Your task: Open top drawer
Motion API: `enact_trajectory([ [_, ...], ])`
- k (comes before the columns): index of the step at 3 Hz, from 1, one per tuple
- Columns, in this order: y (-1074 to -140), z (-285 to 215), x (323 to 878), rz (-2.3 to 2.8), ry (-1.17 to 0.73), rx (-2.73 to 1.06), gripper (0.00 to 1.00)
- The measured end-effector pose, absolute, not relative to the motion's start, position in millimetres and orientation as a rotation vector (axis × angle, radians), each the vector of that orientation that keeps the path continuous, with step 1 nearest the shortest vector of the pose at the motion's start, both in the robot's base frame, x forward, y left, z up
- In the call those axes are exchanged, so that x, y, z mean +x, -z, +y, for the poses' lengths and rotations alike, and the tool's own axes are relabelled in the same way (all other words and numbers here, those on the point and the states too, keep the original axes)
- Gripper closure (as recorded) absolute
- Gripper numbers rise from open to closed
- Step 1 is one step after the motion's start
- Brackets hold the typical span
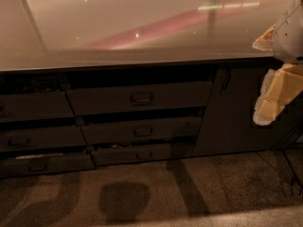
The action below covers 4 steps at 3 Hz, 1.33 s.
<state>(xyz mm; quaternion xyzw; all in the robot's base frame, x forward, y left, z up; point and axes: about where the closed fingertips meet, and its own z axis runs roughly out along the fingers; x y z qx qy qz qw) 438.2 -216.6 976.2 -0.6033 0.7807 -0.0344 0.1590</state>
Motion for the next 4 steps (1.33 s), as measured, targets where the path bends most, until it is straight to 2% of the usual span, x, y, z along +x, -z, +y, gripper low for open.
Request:
enact_trajectory([
  [1, -976, -217, 438, 2.232, 0.098, -1.725, 0.00],
  [2, -962, -224, 447, 2.215, -0.055, -1.691, 0.00],
  [3, -932, -245, 468, 2.147, -0.348, -1.647, 0.00],
  [4, -909, -232, 488, 2.107, -0.500, -1.614, 0.00],
])
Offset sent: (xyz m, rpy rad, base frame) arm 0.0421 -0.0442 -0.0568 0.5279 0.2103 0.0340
